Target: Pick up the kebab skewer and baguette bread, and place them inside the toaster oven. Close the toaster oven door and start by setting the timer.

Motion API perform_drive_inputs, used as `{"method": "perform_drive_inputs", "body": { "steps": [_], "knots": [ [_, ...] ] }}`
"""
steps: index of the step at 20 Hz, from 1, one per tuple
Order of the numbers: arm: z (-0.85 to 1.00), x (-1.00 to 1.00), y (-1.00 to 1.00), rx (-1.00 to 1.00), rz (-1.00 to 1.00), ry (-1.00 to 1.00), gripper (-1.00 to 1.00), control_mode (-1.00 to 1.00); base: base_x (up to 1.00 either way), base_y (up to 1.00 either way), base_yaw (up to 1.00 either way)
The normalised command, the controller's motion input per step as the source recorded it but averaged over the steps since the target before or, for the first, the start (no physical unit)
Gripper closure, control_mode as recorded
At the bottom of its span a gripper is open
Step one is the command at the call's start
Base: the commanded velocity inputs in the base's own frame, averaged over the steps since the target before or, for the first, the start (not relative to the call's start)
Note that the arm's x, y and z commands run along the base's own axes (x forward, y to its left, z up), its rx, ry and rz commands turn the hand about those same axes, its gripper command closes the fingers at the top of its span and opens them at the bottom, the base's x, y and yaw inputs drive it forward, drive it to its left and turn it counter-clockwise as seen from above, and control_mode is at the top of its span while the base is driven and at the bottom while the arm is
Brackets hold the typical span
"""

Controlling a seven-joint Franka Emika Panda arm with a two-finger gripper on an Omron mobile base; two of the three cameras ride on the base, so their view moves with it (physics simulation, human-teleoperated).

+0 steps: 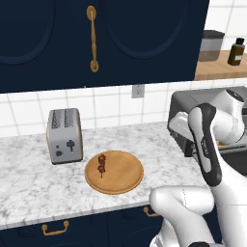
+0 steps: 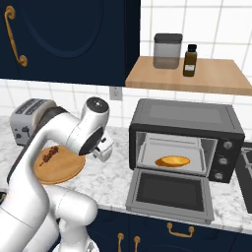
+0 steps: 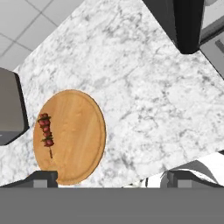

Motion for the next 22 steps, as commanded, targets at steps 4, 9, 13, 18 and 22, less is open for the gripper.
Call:
{"method": "perform_drive_inputs", "body": {
  "steps": [4,9,13,18,22],
  "knots": [
    [0.05,0.07,0.49,-0.02,0.09,0.05,-1.0,-1.0,0.0,0.0,0.0],
    [0.08,0.1,0.46,-0.01,0.09,0.03,-1.0,-1.0,0.0,0.0,0.0],
    [0.05,0.24,0.21,0.0,0.08,0.0,-1.0,-1.0,0.0,0.0,0.0],
    [0.1,0.29,0.22,0.0,0.08,0.0,-1.0,-1.0,0.0,0.0,0.0],
    [0.04,0.1,0.42,0.0,0.1,0.0,-1.0,-1.0,0.0,0.0,0.0]
  ]
}}
